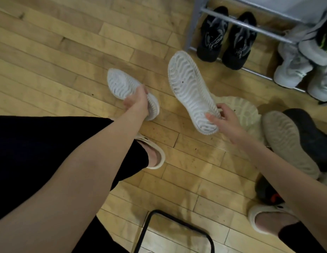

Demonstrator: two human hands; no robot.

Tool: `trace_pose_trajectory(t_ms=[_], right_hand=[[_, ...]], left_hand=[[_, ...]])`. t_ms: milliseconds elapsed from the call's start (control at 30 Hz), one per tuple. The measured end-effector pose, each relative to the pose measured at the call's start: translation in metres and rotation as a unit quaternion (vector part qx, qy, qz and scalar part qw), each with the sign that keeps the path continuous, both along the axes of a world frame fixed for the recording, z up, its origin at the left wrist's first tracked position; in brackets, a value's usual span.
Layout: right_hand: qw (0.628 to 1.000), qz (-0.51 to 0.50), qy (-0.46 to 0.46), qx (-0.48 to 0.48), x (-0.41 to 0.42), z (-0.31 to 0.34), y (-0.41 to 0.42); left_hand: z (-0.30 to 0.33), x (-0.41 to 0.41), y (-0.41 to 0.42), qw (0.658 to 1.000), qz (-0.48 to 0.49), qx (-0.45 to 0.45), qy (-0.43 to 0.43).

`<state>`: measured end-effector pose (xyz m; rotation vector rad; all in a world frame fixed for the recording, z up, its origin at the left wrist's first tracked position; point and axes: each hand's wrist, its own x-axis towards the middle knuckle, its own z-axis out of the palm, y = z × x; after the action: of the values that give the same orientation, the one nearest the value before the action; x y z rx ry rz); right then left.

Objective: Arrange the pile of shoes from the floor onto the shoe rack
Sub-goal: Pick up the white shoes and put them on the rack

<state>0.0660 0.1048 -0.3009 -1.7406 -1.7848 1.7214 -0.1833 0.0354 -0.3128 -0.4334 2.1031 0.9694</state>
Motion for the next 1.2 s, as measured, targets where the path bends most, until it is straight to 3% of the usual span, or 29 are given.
trace_pose_trajectory(t_ms=[167, 300, 367, 400, 467, 533, 667, 767, 900, 1033, 1200], right_hand=[[0.993, -0.111, 0.01, 0.031, 0.022, 0.025, 0.001], [0.945, -0.283, 0.12, -0.108, 0.051, 0.053, 0.003], [0.917, -0.317, 0.164, -0.177, 0.067, 0.067, 0.004], [0.927, -0.301, 0.14, -0.176, 0.076, 0.072, 0.003], [0.963, -0.24, 0.044, -0.117, 0.091, 0.081, 0.0], [0.976, -0.207, -0.01, -0.069, 0.103, 0.095, -0.003], [0.971, -0.229, 0.055, -0.029, 0.122, 0.123, -0.007], [0.972, -0.197, 0.064, 0.11, 0.126, 0.15, -0.012], [0.948, -0.126, 0.034, 0.29, 0.124, 0.179, -0.014], [0.89, -0.061, -0.138, 0.431, 0.108, 0.183, -0.005], [0.839, -0.076, -0.23, 0.487, 0.075, 0.159, 0.026]], left_hand=[[0.02, 0.04, 0.005, 0.989, -0.092, 0.117, -0.026], [0.044, 0.07, 0.0, 0.952, -0.179, 0.211, -0.132], [0.061, 0.084, -0.001, 0.918, -0.211, 0.282, -0.182], [0.069, 0.092, -0.002, 0.908, -0.219, 0.302, -0.191], [0.083, 0.104, -0.005, 0.905, -0.221, 0.312, -0.185], [0.096, 0.112, -0.008, 0.903, -0.221, 0.319, -0.183], [0.123, 0.12, -0.01, 0.881, -0.244, 0.357, -0.194], [0.15, 0.125, -0.007, 0.86, -0.303, 0.369, -0.18], [0.182, 0.121, 0.008, 0.862, -0.348, 0.34, -0.146], [0.204, 0.11, 0.035, 0.858, -0.353, 0.353, -0.12], [0.188, 0.095, 0.067, 0.893, -0.305, 0.313, -0.109]])
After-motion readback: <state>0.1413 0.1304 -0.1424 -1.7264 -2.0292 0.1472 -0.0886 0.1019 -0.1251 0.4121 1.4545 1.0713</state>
